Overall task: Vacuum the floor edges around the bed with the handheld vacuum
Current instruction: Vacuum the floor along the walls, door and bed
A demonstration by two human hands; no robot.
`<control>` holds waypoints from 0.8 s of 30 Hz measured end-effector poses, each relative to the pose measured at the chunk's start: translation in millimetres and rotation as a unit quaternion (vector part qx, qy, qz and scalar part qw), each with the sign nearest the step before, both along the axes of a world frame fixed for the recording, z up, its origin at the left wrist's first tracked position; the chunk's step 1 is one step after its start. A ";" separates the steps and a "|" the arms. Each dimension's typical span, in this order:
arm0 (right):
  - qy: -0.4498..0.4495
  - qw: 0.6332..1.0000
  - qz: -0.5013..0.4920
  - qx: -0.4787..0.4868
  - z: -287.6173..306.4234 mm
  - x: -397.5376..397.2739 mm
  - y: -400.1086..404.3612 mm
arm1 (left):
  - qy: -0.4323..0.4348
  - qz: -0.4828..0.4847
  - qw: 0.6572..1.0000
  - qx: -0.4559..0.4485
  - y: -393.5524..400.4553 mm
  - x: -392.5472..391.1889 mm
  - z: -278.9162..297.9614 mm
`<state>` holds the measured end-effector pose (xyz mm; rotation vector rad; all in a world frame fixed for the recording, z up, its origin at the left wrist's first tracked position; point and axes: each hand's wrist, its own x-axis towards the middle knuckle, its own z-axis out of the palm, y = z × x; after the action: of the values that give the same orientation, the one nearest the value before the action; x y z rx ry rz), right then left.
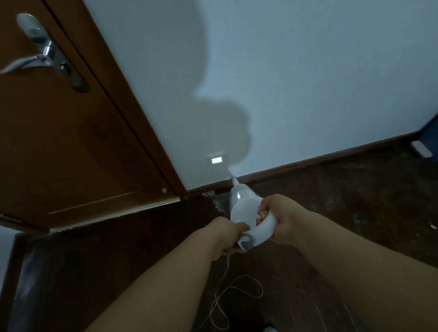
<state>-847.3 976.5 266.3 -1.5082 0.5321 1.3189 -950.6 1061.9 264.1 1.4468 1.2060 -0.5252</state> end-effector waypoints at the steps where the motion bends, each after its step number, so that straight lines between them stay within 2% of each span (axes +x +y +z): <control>1: 0.002 1.000 -0.009 -0.008 -3.5 1.9 -3.8 | 0.002 -0.006 1.000 -0.005 -3.1 3.4 -4.2; 14: 0.021 0.995 -0.078 -0.056 -49.5 25.3 -12.9 | 0.039 -0.050 0.997 -0.038 -5.0 40.2 -66.8; 19: 0.016 0.996 -0.044 -0.076 -58.4 36.1 0.2 | 0.032 -0.065 0.996 -0.043 6.2 45.5 -77.0; 24: 0.010 0.998 -0.036 -0.055 -47.1 26.9 16.3 | 0.034 -0.046 0.998 -0.033 17.6 38.4 -73.4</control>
<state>-820.4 992.8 219.2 -1.5516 0.6744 1.2669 -912.1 1079.5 190.7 1.4420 1.1678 -0.6754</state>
